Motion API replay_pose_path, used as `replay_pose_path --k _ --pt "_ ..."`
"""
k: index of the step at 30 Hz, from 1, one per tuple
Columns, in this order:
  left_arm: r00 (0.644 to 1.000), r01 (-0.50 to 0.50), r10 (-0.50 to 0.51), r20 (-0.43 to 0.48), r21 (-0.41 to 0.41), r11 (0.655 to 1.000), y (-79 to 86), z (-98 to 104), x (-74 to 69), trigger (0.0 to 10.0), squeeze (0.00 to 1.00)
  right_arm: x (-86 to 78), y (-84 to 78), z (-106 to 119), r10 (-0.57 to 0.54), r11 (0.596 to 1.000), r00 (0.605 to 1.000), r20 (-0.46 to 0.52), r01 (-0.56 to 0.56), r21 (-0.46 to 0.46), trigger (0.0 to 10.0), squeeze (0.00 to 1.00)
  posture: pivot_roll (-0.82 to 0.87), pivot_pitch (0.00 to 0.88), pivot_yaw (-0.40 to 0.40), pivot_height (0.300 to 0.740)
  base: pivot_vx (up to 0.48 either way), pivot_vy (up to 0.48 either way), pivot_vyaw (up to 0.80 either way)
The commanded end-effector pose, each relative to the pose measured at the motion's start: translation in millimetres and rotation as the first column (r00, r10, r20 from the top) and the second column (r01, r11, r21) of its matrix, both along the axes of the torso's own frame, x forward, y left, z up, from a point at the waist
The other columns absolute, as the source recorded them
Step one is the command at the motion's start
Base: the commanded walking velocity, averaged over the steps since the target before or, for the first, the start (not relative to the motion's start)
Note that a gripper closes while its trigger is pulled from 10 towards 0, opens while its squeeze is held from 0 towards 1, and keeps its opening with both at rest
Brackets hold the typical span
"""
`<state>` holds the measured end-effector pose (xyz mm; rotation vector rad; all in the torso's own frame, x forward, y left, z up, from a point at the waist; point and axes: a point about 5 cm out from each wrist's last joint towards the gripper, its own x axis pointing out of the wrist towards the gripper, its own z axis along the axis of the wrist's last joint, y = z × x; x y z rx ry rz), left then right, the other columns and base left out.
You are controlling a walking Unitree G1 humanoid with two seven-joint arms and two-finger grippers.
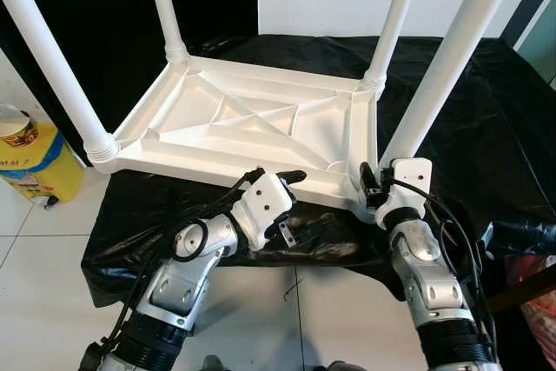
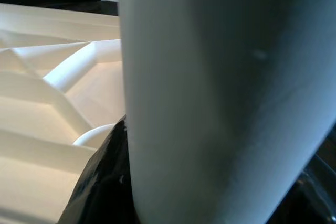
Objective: Building children table
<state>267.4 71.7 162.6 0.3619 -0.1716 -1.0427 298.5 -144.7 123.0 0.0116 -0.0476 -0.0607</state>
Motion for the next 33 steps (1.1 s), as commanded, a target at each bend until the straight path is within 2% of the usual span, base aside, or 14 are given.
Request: replay_pose_path --k 1,4,19,20,21,33 --pt "0.999 -0.042 0.043 0.014 -0.008 0.999 -0.6 0.1 -0.3 10.0 0.0 -6.1 -1.4 -21.6 -0.048 0.999 0.992 -0.113 0.046 -0.02 10.0 0.0 0.0 0.04 -0.072 0.74 0.0 0.0 0.0" --pt "0.999 -0.046 0.046 0.015 -0.011 0.999 -1.0 -0.1 -0.1 10.0 0.0 -6.6 4.7 -21.4 -0.055 0.998 0.991 -0.119 0.055 0.001 10.0 0.0 0.0 0.035 -0.07 0.74 0.0 0.0 0.0" --pt "0.999 -0.036 0.036 0.017 -0.006 0.999 -1.6 0.0 -0.3 10.0 0.0 -8.8 9.1 -17.3 -0.064 0.998 0.992 -0.11 0.064 -0.001 10.0 0.0 0.0 0.035 -0.064 0.74 0.0 0.0 0.0" --pt "0.999 -0.035 0.035 0.017 -0.006 0.999 -1.7 -0.1 -0.4 10.0 0.0 -8.8 9.4 -16.3 -0.065 0.998 0.992 -0.106 0.065 -0.002 10.0 0.59 0.0 0.035 -0.064 0.74 0.0 0.0 0.0" --pt "0.999 -0.035 0.035 0.017 -0.006 0.999 -1.9 -0.1 -0.4 10.0 0.0 -8.8 9.4 -14.8 -0.059 0.998 0.993 -0.097 0.059 -0.001 10.0 1.0 0.0 0.034 -0.062 0.74 0.0 0.0 0.0" --pt "0.999 -0.034 0.034 0.016 -0.005 0.999 -2.3 -0.1 -0.2 10.0 0.0 -10.4 3.1 -3.7 0.054 0.999 0.998 -0.022 -0.054 0.01 10.0 1.0 -0.01 0.038 -0.063 0.74 0.0 0.0 0.0"
